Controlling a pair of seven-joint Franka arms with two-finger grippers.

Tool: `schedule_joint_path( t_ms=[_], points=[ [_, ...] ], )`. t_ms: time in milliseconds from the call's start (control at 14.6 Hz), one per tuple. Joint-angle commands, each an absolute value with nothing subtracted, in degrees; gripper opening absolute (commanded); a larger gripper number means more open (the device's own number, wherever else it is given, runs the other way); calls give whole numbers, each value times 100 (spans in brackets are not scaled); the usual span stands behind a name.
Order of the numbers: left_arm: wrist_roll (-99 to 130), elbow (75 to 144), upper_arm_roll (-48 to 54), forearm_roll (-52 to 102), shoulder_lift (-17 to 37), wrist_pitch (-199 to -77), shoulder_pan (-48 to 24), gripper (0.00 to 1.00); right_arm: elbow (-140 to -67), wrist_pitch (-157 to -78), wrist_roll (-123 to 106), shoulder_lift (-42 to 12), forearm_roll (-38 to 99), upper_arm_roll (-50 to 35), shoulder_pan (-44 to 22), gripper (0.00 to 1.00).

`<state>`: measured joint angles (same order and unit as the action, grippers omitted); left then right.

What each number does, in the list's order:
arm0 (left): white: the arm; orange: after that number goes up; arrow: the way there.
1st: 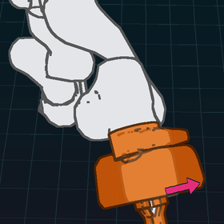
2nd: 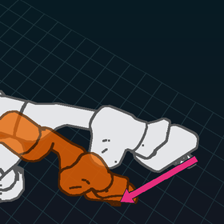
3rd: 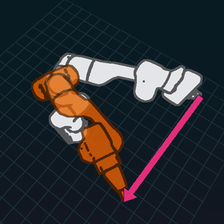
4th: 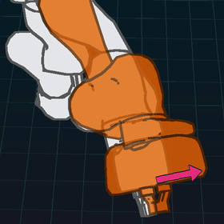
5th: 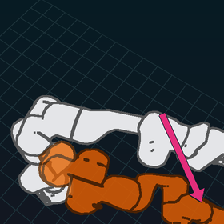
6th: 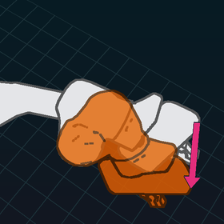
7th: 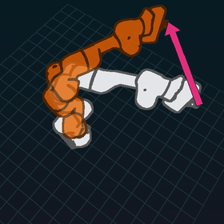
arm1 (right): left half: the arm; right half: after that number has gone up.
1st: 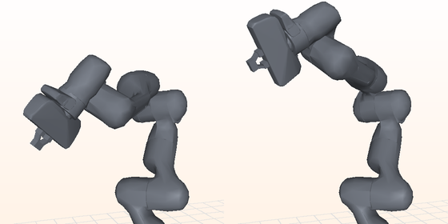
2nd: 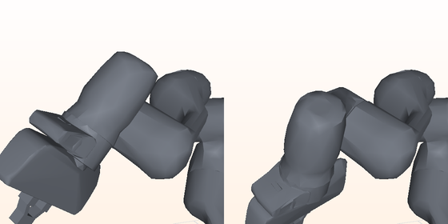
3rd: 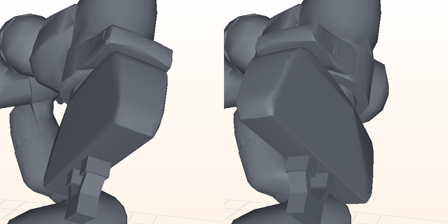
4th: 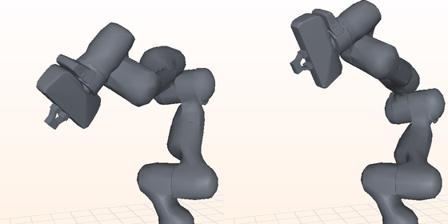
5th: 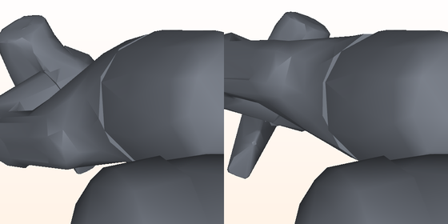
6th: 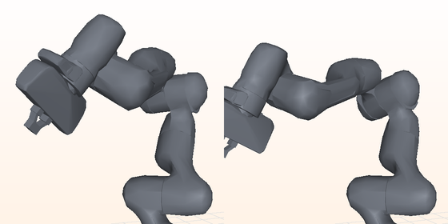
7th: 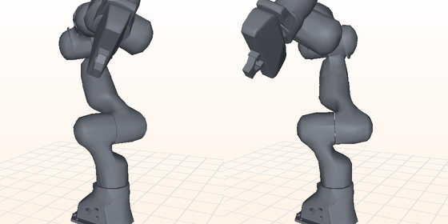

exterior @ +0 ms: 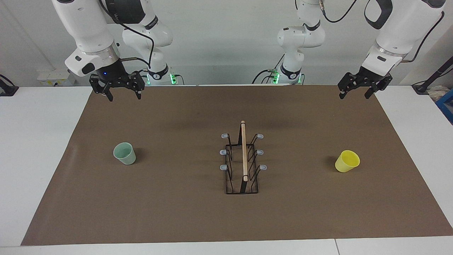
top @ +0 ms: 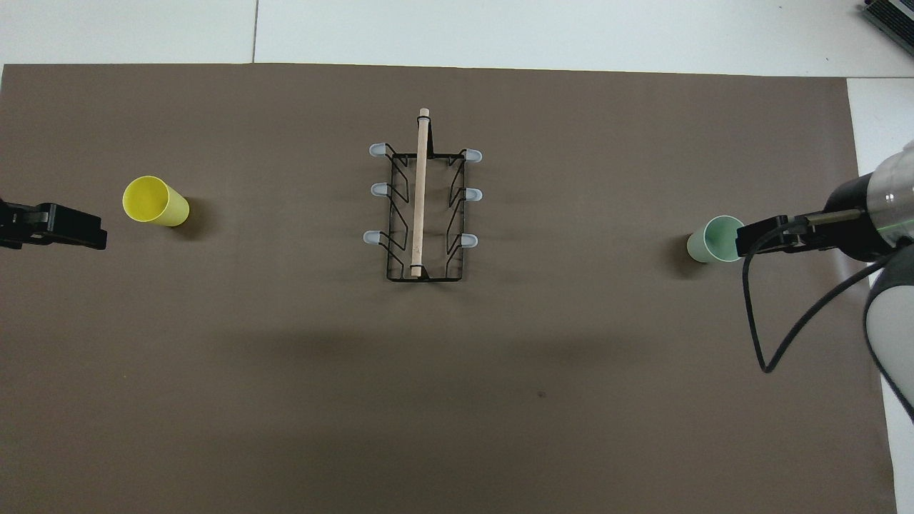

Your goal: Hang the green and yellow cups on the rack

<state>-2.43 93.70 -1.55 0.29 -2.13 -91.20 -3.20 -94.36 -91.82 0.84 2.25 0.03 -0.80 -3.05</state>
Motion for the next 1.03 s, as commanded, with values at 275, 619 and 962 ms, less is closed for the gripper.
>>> schedule_joint_path(
  t_ms=[275,619,962],
  points=[
    [-255,9510,-141,88,-378,-9097,-351,100,-9237,-8991,-9,158,44,-123,-237,100],
    [-106,9563,-88,62,-387,-9246,-369,100,-9237,-9026,-9,158,53,-123,-246,100],
    [227,9449,-141,193,-46,-9193,-150,100,-9237,-9035,9,158,44,-123,-246,100]
  ],
)
